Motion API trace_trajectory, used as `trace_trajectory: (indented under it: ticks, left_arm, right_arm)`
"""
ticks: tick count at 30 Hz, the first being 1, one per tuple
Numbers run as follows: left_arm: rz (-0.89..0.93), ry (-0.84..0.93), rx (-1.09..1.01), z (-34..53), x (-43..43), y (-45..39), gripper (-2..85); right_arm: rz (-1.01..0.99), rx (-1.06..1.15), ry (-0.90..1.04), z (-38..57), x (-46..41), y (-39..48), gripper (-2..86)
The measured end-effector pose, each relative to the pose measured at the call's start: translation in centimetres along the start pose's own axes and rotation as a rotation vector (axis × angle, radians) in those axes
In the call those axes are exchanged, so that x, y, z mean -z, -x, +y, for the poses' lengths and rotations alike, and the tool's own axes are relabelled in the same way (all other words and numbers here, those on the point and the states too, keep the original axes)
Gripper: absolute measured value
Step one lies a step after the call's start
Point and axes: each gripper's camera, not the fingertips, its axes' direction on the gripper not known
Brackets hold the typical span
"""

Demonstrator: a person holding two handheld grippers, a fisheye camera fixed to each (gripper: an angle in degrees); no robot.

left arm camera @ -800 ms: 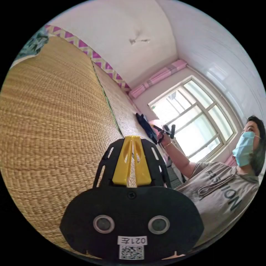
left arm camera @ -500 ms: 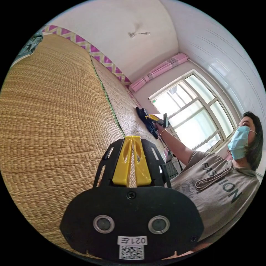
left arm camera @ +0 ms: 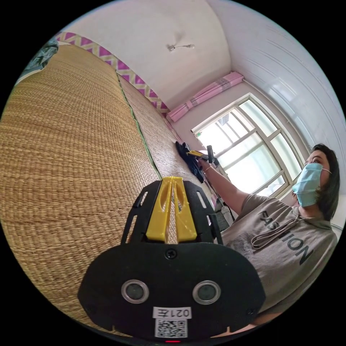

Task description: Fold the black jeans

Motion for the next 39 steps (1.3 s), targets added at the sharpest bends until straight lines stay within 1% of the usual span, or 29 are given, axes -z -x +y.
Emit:
trace_trajectory:
  ticks: [3, 6, 11, 15, 16, 18, 19, 20, 21, 23, 26, 29, 31, 35, 39]
  left_arm:
    - [-0.002, 0.001, 0.001, -0.1, 0.3, 0.3, -0.9]
    - [-0.003, -0.003, 0.002, -0.2, 0.7, 0.5, -0.9]
    - [-0.001, 0.004, 0.004, -0.4, 1.2, 1.0, -0.9]
    - [-0.002, 0.002, 0.007, -0.5, 1.7, 1.3, -0.9]
    - [-0.004, 0.0, 0.007, -0.5, 1.8, 1.4, -0.9]
    - [-0.002, -0.001, 0.004, -0.6, 2.0, 1.5, -0.9]
    - [-0.002, -0.001, 0.006, -0.6, 2.2, 1.6, -0.9]
    - [-0.001, -0.001, 0.005, -0.7, 2.3, 1.6, -0.9]
    - [0.001, -0.001, 0.003, -0.7, 2.3, 1.7, -0.9]
    - [0.003, -0.001, 0.002, -0.7, 2.6, 1.8, -0.9]
    - [0.005, -0.006, -0.001, -0.8, 2.9, 1.9, -1.0]
    - [0.012, -0.008, -0.004, -0.8, 3.2, 2.0, -1.0]
    - [0.016, -0.01, -0.006, -0.8, 3.4, 2.0, -1.0]
    - [0.026, -0.028, -0.006, -0.7, 3.9, 2.2, -1.0]
    - [0.029, -0.039, -0.004, -0.7, 4.2, 2.2, -1.0]
  right_arm:
    - [-0.009, -0.001, -0.003, 0.2, -0.5, -0.5, 13.6]
    - [-0.067, 0.006, -0.008, 0.0, -0.2, -1.2, 13.5]
    - [-0.062, 0.068, 0.016, 0.7, -1.6, -1.8, 14.0]
    - [-0.079, 0.003, 0.017, 0.8, -3.1, -4.0, 13.7]
    - [-0.115, -0.008, 0.01, 1.0, -3.6, -5.1, 13.4]
    - [-0.215, -0.082, 0.006, 1.4, -4.3, -7.8, 12.1]
    - [-0.283, -0.145, -0.008, 1.8, -4.4, -10.0, 9.8]
    - [-0.381, -0.244, -0.026, 2.5, -4.6, -12.7, 7.6]
    - [-0.438, -0.299, -0.036, 3.0, -4.8, -14.1, 6.5]
    - [-0.595, -0.462, -0.108, 5.4, -5.0, -18.8, 3.9]
    - [-0.679, -0.607, -0.215, 8.0, -3.3, -23.1, 3.0]
    - [-0.672, -0.728, -0.285, 10.1, -0.2, -27.1, 2.3]
    - [-0.673, -0.772, -0.313, 11.0, 1.8, -29.4, 2.0]
    - [-0.583, -0.788, -0.321, 12.3, 6.2, -33.3, 1.6]
    - [-0.613, -0.823, -0.38, 13.9, 9.2, -35.6, 1.2]
